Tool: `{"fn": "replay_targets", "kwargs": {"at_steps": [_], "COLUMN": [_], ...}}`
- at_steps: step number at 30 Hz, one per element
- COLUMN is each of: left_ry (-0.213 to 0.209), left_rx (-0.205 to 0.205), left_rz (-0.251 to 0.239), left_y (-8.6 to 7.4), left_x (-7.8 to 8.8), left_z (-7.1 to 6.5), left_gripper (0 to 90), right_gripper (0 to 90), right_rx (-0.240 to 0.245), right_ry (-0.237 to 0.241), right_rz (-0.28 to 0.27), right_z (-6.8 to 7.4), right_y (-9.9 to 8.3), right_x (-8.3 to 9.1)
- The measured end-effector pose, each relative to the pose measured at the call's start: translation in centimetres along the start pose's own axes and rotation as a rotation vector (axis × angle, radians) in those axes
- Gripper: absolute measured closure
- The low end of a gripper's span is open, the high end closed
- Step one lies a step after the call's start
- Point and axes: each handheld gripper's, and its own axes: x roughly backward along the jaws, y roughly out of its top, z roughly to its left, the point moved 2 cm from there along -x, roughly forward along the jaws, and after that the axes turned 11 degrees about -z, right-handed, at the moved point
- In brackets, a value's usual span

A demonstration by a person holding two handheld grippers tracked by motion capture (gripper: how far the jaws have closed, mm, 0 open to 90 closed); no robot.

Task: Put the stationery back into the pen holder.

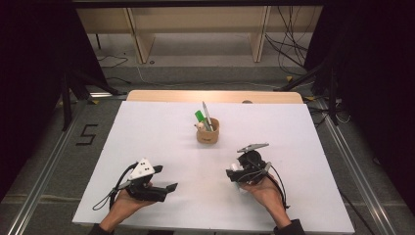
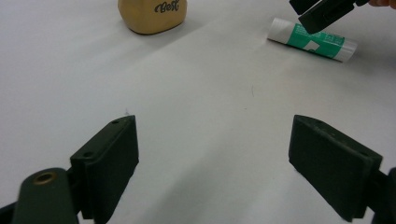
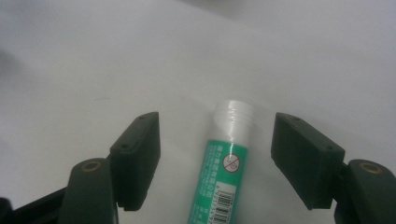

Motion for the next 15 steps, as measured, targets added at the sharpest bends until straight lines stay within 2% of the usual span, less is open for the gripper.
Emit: {"fn": "replay_targets", "kwargs": {"at_steps": [5,10,15], "left_ry": [-0.003,-0.002,-0.002], "left_rx": [-0.001,0.0,-0.001], "left_rz": [0.005,0.006,0.008], "left_y": [0.0,-0.1,-0.1], "left_x": [0.0,0.0,-0.1], "left_z": [-0.1,0.0,-0.1], "left_gripper": [15.7,15.7,15.7], "right_gripper": [38.1,39.9,43.4], "right_rx": [0.004,0.003,-0.014], "right_ry": [0.002,0.008,0.006], "right_rz": [0.022,0.082,0.096], "right_z": [0.1,-0.1,-0.5], "right_y": [-0.1,-0.2,-0.1], "right_x": [-0.4,-1.0,-1.5]}}
